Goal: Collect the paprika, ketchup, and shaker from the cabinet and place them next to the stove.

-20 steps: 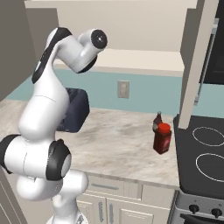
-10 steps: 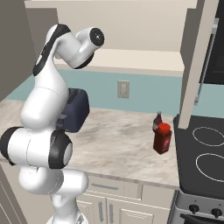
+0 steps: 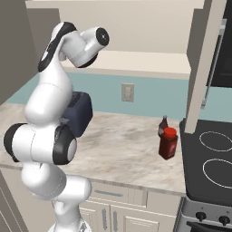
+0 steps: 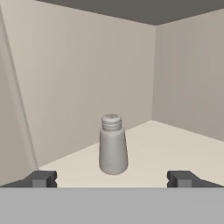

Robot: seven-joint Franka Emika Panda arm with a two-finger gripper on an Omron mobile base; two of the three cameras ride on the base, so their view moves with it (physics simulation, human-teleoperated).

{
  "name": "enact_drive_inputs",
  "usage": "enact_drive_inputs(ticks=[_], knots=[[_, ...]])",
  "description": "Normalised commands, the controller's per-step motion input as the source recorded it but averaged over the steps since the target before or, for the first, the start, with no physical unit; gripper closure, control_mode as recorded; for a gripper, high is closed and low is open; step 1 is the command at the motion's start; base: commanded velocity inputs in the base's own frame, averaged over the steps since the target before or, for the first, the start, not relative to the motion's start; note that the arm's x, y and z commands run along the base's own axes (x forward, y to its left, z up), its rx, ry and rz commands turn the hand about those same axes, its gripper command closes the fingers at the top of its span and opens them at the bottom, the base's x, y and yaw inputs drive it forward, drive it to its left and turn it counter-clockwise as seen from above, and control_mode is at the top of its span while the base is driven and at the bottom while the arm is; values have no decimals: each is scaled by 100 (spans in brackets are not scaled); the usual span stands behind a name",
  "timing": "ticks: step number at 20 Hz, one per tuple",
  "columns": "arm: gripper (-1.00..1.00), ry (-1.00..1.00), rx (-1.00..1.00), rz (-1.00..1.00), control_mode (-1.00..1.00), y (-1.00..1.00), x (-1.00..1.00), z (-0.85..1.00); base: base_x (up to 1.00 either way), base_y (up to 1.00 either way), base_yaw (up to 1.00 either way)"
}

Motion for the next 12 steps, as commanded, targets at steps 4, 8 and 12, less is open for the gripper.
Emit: enact_drive_inputs(ticks=[4,8,12], knots=[[-100,0,0,4,-100,0,3,0,0,0,0],[-100,0,0,0,-100,9,21,0,0,0,0],[-100,3,0,0,-100,12,26,0,0,0,0]])
